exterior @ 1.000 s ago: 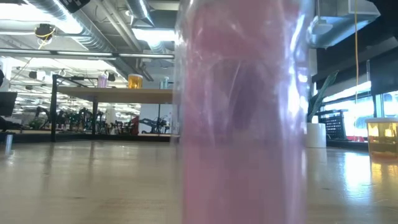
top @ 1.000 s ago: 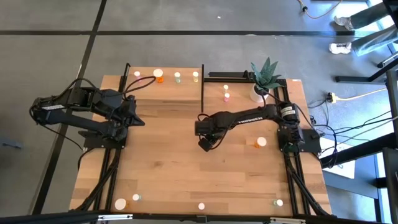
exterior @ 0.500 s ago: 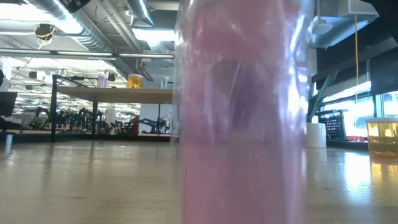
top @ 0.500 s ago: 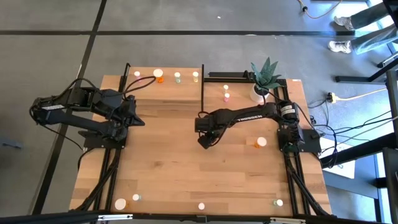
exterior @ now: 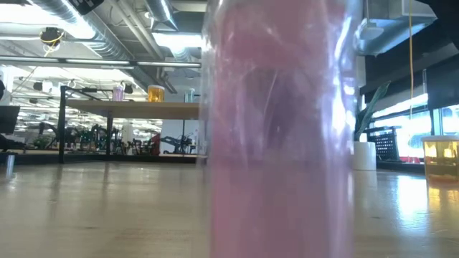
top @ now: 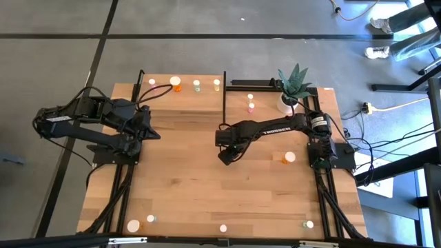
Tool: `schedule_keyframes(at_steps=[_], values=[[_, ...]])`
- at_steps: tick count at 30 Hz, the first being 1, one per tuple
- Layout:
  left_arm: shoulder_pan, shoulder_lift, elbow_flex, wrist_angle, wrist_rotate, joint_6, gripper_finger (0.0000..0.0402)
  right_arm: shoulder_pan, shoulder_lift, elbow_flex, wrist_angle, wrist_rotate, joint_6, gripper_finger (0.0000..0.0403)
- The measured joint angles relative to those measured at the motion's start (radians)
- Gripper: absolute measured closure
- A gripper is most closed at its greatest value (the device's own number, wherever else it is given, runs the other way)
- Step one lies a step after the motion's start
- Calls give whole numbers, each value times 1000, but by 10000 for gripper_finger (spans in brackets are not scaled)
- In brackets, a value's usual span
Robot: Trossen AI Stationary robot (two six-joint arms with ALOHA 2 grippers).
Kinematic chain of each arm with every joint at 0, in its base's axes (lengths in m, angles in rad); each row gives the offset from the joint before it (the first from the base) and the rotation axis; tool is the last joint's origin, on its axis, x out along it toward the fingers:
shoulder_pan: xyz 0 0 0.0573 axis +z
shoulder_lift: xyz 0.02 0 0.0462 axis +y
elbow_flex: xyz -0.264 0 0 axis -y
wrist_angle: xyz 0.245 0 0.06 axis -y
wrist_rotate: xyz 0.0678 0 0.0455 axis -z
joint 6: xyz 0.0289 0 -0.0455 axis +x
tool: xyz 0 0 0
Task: Pick and place medicine bottles onto shelf by color
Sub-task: Put the bottom yellow pill bottle on the shelf aligned with the other yellow pill bottle
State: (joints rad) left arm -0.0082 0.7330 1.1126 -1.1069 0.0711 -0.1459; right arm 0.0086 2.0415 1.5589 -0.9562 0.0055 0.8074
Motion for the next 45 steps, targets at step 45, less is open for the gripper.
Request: schedule_keyframes(at_steps=[45], values=[[0, 0, 0, 0, 0, 0, 400, -15, 0, 1, 48, 27, -6, 224]])
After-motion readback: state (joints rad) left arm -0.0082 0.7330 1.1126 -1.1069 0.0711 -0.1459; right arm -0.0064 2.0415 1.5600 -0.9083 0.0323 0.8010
